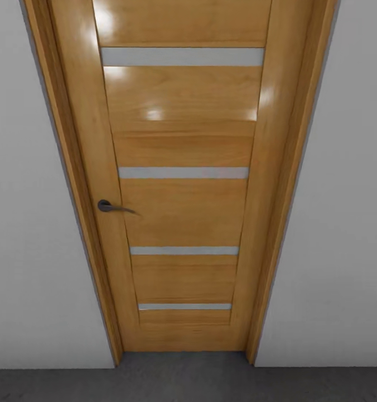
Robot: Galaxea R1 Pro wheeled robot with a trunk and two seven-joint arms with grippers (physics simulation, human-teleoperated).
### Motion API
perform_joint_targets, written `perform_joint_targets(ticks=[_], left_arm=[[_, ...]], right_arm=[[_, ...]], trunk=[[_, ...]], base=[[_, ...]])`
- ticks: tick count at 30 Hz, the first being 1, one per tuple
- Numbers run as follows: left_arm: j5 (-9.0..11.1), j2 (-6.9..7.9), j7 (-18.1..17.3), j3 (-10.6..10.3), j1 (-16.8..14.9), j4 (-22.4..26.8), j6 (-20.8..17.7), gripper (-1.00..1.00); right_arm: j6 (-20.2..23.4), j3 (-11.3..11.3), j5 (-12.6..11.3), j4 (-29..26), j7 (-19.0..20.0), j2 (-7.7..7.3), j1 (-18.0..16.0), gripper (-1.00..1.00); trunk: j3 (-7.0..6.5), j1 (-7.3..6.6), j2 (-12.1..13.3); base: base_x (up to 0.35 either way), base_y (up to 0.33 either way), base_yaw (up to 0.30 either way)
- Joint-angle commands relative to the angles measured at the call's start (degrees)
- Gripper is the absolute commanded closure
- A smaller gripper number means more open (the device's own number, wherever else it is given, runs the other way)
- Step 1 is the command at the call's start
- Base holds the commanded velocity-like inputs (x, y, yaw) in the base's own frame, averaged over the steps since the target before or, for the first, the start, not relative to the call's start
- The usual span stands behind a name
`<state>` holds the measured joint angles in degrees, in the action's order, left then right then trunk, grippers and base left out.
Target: Move the two storage containers from the living room to the garage. In the garage, place one container on the floor and stack the other container on top of it (either order is fine).
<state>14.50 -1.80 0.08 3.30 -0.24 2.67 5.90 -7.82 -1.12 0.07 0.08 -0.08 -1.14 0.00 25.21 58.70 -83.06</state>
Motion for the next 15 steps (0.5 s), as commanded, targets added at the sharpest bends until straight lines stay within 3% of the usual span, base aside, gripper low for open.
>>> perform_joint_targets(ticks=[1,8,15], left_arm=[[0.0,0.0,0.0,0.3,0.0,0.0,0.2,-1.0],[0.1,0.04,0.0,0.3,0.0,0.0,0.2,-1.0],[0.1,0.04,0.0,0.3,0.0,0.0,0.2,-1.0]], right_arm=[[-0.2,-0.1,0.0,0.0,0.0,0.0,0.0,-1.0],[-0.1,0.1,0.1,0.0,0.0,0.0,0.0,-1.0],[-0.2,0.2,0.1,0.0,0.0,0.0,0.0,-1.0]], trunk=[[0.05,0.03,0.0],[0.05,0.03,0.0],[0.05,0.03,0.0]], base=[[0.311,0.0,-0.001],[0.289,0.0,0.0],[0.063,0.0,0.0]])
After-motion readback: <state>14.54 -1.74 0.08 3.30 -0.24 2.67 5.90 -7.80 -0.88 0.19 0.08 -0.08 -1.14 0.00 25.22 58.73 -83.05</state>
